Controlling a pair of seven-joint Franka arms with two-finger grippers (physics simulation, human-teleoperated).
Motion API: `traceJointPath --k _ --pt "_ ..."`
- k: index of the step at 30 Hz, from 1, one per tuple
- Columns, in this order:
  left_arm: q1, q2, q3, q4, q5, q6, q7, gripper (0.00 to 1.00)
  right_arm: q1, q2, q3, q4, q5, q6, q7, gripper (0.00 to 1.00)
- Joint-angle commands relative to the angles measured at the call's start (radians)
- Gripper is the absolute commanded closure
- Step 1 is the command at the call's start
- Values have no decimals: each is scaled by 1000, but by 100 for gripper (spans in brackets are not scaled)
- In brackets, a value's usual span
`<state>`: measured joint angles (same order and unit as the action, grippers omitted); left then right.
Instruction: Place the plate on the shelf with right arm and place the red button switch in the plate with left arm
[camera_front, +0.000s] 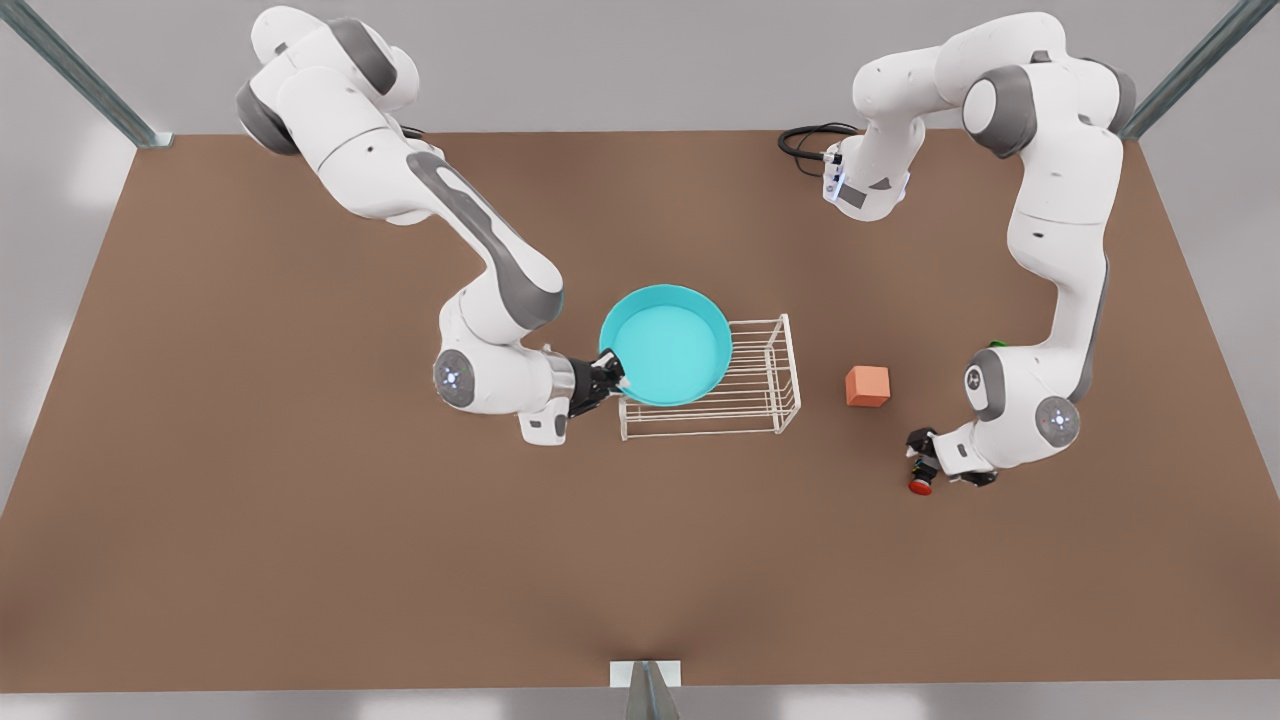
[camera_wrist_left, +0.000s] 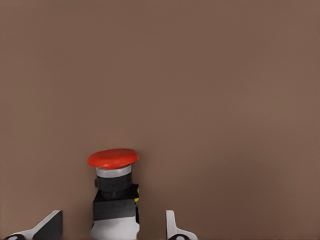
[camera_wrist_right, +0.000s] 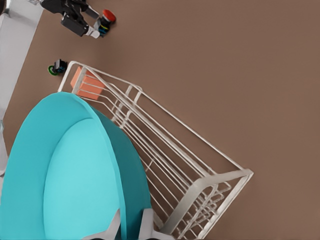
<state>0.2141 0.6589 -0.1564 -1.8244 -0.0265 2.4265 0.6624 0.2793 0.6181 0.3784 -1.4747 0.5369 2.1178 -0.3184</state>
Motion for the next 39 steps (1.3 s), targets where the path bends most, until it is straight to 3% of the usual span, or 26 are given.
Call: traceJointPath --k 1,5,6,7,8,9,10,13,14,17,19,20,23,25,26,28,31,34,39 --pt "1 4 0 -9 -7 59 213 0 32 17 -7 8 18 88 331 72" --pt "2 30 0 -10 -9 88 210 2 86 55 -10 45 51 171 374 72" --pt "2 30 0 -10 -10 88 210 13 98 60 -12 45 54 191 378 72" --pt "1 28 0 -10 -10 88 209 47 104 63 -12 45 70 205 378 71" --pt "1 27 0 -9 -9 88 209 59 106 68 -12 45 72 206 378 70" --pt "1 19 0 -9 -7 86 210 66 106 68 -16 45 71 206 377 54" --pt "1 13 0 -7 -6 85 210 69 106 66 -29 44 77 206 377 0" --pt "1 10 1 -7 -3 83 210 84 75 -24 -45 31 80 195 377 0" --pt "1 10 1 -6 -3 83 210 85 61 -104 -85 27 80 142 380 0" --pt "1 -1 1 1 -3 77 207 85 61 -294 -331 25 40 -126 348 0" --pt "-4 -31 0 13 3 40 168 85 61 -307 -501 25 -362 -304 91 0" --pt "-7 -47 -2 27 5 6 140 85 58 -305 -601 28 -443 -458 64 0" --pt "-105 -174 -8 117 4 -308 -219 85 55 -273 -707 28 -473 -562 76 0" --pt "-226 -237 -9 189 2 -489 -559 85 55 -241 -716 28 -519 -596 99 0" --pt "-242 -260 -69 198 5 -514 -725 85 40 -245 -722 19 -486 -587 101 0" --pt "-242 -305 -190 201 4 -590 -1032 85 64 -412 -716 -282 -477 -326 243 0" --pt "-246 -300 -364 229 -4 -606 -1412 85 54 -515 -722 -354 -543 -311 285 0" --pt "-329 -282 -371 228 -3 -534 -1584 85 54 -515 -743 -345 -543 -306 285 0" --pt "-309 -280 -365 185 20 -511 -1492 85 54 -514 -745 -343 -543 -306 283 0"
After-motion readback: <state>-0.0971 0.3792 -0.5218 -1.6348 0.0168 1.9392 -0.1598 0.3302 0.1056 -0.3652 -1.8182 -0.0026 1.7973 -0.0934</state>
